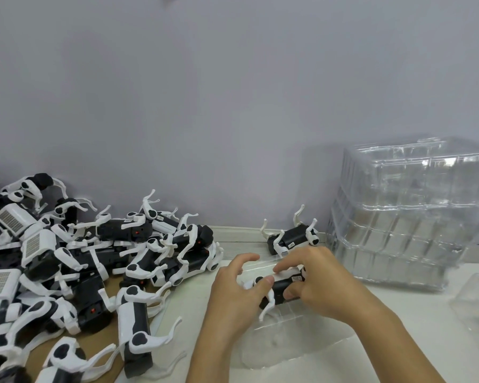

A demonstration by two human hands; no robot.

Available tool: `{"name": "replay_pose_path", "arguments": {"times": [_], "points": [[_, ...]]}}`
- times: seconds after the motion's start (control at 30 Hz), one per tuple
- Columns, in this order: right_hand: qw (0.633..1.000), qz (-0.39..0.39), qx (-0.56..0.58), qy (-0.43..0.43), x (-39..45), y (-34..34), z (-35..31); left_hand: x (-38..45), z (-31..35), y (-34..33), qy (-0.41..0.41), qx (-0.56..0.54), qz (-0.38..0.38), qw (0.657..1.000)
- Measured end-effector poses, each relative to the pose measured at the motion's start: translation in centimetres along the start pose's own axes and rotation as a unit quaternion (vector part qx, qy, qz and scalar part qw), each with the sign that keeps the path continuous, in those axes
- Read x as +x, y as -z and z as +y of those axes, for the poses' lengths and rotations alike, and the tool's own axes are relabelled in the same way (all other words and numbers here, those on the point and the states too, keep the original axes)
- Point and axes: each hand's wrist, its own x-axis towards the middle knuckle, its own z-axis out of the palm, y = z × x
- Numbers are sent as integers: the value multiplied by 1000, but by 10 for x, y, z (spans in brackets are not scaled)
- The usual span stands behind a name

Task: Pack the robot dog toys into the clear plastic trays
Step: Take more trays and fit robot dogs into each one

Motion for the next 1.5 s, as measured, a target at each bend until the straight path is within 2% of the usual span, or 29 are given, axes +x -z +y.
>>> {"name": "replay_pose_path", "arguments": {"times": [0.1, 0.23, 0.47, 0.67, 0.9, 1.17, 1.4, 1.5], "points": [[999, 29, -19, -12, -6, 13, 3, 0, -1, 1, 3, -11, 8, 1000], [993, 14, -75, -90, -14, 31, 10, -1, 0, -1, 7, -19, 11, 1000], [989, 81, -115, -53, -11, 30, 6, -2, 0, 4, 3, 1, -22, 1000], [980, 133, -120, -86, -9, 22, 6, -2, 0, 3, -4, 12, -24, 1000], [988, 97, -35, -112, -7, 17, 14, -1, -1, 0, -2, 10, -10, 1000], [994, 51, -22, -100, -11, 33, 18, -2, 1, 1, 2, 1, -10, 1000], [990, 60, -6, -130, -10, 31, 17, -2, 0, -1, 3, -2, -7, 1000], [992, 57, -5, -117, -10, 33, 18, -1, 0, -1, 7, -2, -4, 1000]]}}
